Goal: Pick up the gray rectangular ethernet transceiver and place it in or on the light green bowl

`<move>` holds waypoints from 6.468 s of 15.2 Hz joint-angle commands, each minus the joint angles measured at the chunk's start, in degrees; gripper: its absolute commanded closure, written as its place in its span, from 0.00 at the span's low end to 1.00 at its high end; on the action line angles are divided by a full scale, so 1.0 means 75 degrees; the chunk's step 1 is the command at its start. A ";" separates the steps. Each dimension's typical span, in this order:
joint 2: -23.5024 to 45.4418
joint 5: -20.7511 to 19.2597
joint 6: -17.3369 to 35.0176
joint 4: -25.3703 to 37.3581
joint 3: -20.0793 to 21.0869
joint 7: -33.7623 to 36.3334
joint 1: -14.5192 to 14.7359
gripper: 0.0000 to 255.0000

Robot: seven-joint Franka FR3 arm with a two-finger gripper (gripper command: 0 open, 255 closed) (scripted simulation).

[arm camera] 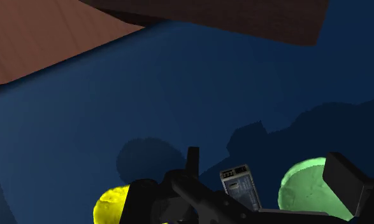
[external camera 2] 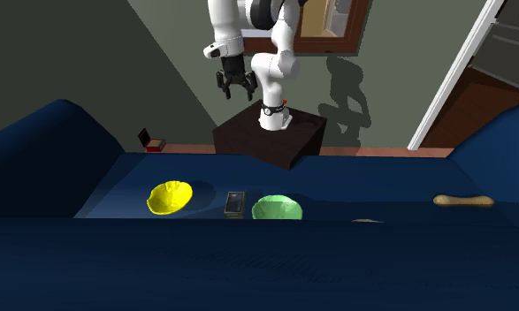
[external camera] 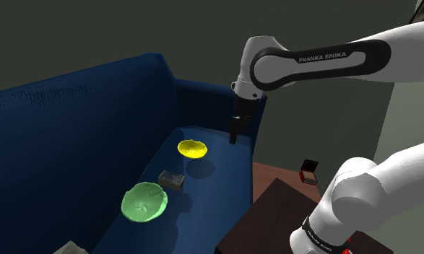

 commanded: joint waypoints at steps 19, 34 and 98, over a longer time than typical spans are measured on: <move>0.5640 -0.0451 0.4267 0.1853 0.0568 -0.0699 0.0550 0.00; 0.8950 -0.1147 0.5322 0.4314 0.0491 -0.0735 0.1092 0.00; 0.8138 -0.1460 0.3613 0.5293 0.0948 0.1473 0.2665 1.00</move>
